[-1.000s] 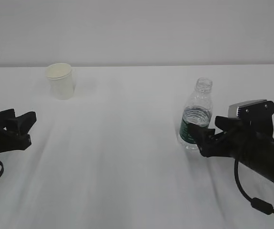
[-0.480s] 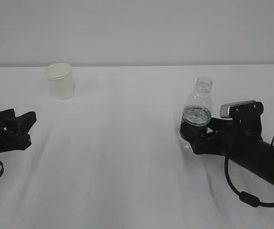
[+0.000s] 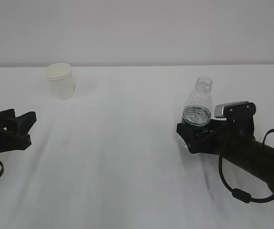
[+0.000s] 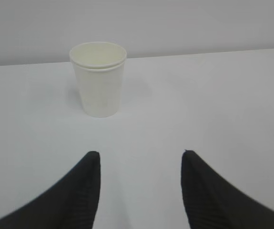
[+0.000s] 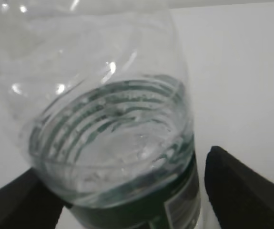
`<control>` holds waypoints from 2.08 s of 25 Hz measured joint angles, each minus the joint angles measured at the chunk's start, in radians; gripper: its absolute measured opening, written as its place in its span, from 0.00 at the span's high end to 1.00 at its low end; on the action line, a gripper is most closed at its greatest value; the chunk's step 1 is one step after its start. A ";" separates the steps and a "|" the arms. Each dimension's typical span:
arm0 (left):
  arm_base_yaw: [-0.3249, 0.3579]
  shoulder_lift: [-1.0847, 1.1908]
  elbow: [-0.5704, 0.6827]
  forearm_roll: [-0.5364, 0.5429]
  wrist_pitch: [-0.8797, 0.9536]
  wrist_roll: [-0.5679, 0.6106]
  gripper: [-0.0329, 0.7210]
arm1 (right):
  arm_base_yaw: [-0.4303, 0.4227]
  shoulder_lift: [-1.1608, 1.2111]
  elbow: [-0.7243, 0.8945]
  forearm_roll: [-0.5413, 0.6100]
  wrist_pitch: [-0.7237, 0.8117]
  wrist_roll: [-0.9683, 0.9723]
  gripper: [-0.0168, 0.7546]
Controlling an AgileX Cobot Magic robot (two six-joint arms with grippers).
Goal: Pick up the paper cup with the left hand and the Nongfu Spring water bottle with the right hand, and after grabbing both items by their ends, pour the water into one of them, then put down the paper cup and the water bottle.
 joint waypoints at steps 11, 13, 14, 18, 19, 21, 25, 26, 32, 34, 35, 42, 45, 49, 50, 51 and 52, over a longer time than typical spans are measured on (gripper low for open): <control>0.000 0.002 0.000 0.000 0.000 0.000 0.44 | 0.000 0.026 -0.032 -0.010 0.000 0.002 0.12; 0.000 0.002 0.000 0.000 0.000 0.000 0.44 | 0.000 0.026 -0.039 -0.010 0.000 0.002 0.12; 0.000 0.002 0.000 0.000 0.000 0.000 0.44 | 0.000 0.026 -0.041 -0.013 0.000 0.002 0.12; 0.000 0.002 0.000 0.000 0.000 0.000 0.44 | 0.000 0.026 -0.048 -0.015 0.000 0.002 0.13; 0.000 0.002 0.000 0.000 0.000 0.000 0.44 | 0.000 0.026 -0.049 -0.015 0.000 0.004 0.13; 0.000 0.002 0.000 0.000 0.000 0.000 0.44 | 0.000 0.026 -0.049 -0.015 0.000 0.004 0.14; 0.000 0.002 0.000 0.000 0.000 0.000 0.44 | 0.000 0.026 -0.053 -0.016 0.000 0.004 0.14; 0.000 0.002 0.000 0.000 0.000 0.000 0.44 | 0.000 0.026 -0.058 -0.016 0.000 0.004 0.14; 0.000 0.002 0.000 0.000 0.000 0.000 0.44 | 0.000 0.026 -0.066 -0.016 0.000 0.004 0.15; 0.000 0.002 0.000 0.000 0.000 0.000 0.44 | 0.000 0.026 -0.066 -0.016 0.000 0.004 0.15; 0.000 0.002 0.000 0.000 0.000 0.000 0.44 | 0.000 0.026 -0.066 -0.016 0.000 0.004 0.15; 0.000 0.002 0.000 0.000 0.000 0.000 0.44 | 0.000 0.026 -0.066 -0.021 0.000 0.004 0.20; 0.000 0.002 0.000 0.000 0.000 0.000 0.44 | 0.000 0.026 -0.066 -0.025 0.000 0.004 0.25; 0.000 0.002 0.000 0.000 0.000 0.000 0.44 | 0.000 0.026 -0.066 -0.026 0.000 0.004 0.31; 0.000 0.002 0.000 0.000 0.000 0.000 0.44 | 0.000 0.026 -0.066 -0.026 0.002 0.004 0.32; 0.000 0.002 0.000 0.000 0.000 0.000 0.44 | 0.000 0.026 -0.066 -0.026 0.002 0.004 0.33; 0.000 0.002 0.000 0.000 0.000 0.000 0.44 | 0.000 0.026 -0.066 -0.027 0.002 0.004 0.34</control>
